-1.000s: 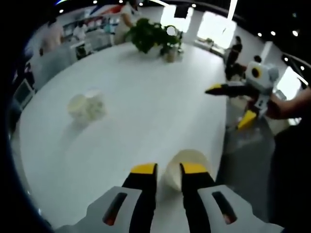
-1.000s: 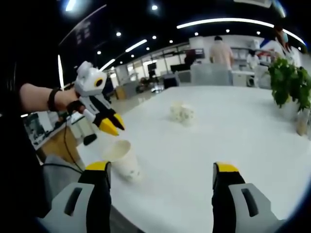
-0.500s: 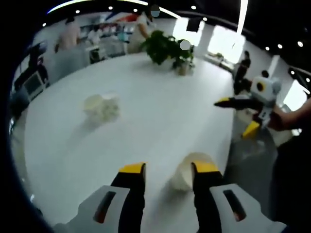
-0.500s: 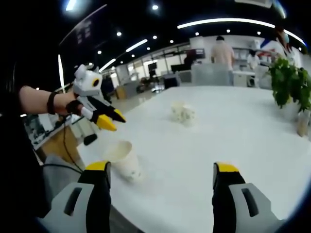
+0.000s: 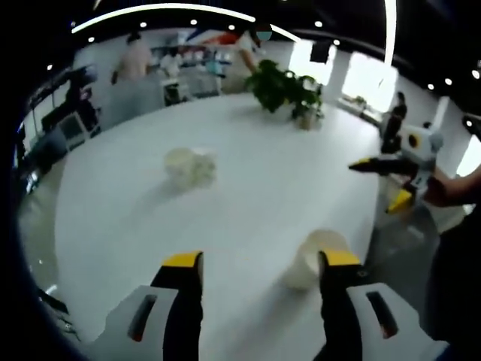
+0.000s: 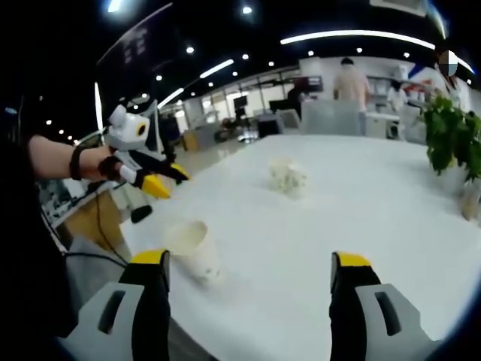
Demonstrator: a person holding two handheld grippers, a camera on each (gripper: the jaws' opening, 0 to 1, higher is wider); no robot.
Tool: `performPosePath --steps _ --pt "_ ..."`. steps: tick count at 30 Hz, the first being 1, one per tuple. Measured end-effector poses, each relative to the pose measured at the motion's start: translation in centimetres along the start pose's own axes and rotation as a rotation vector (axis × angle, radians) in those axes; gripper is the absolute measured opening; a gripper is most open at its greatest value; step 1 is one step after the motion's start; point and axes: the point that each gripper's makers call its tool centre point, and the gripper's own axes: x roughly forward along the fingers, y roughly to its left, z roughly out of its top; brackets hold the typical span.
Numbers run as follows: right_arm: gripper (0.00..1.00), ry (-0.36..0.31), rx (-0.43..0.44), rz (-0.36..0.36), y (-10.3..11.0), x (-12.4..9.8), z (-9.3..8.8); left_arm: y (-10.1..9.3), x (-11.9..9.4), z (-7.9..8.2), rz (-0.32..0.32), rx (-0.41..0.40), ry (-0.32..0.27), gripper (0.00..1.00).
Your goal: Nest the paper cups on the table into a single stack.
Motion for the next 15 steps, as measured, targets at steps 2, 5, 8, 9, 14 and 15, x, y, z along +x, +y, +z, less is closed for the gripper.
performPosePath --steps 2,5,8,9,14,15 --pt "0.86 0.0 -0.002 0.0 0.0 0.1 0.1 0.1 -0.3 -0.1 0.005 -0.013 -0.009 0.66" --pt "0.86 0.0 -0.006 -0.001 0.1 0.1 0.2 0.3 -0.6 -0.3 0.015 -0.02 -0.02 0.71" --pt "0.87 -0.002 -0.01 -0.001 0.2 0.2 0.5 0.6 -0.9 -0.5 0.026 -0.025 -0.035 0.75" --pt "0.87 0.0 -0.011 0.001 0.2 0.3 0.5 0.6 -1.0 -0.5 0.028 -0.023 -0.042 0.76" --pt "0.89 0.002 -0.024 0.004 0.1 0.6 1.0 0.9 -1.4 -0.6 0.04 -0.028 -0.064 0.84" --pt "0.89 0.002 -0.025 0.004 0.0 0.6 1.1 0.9 -1.5 -0.6 0.042 -0.029 -0.068 0.86"
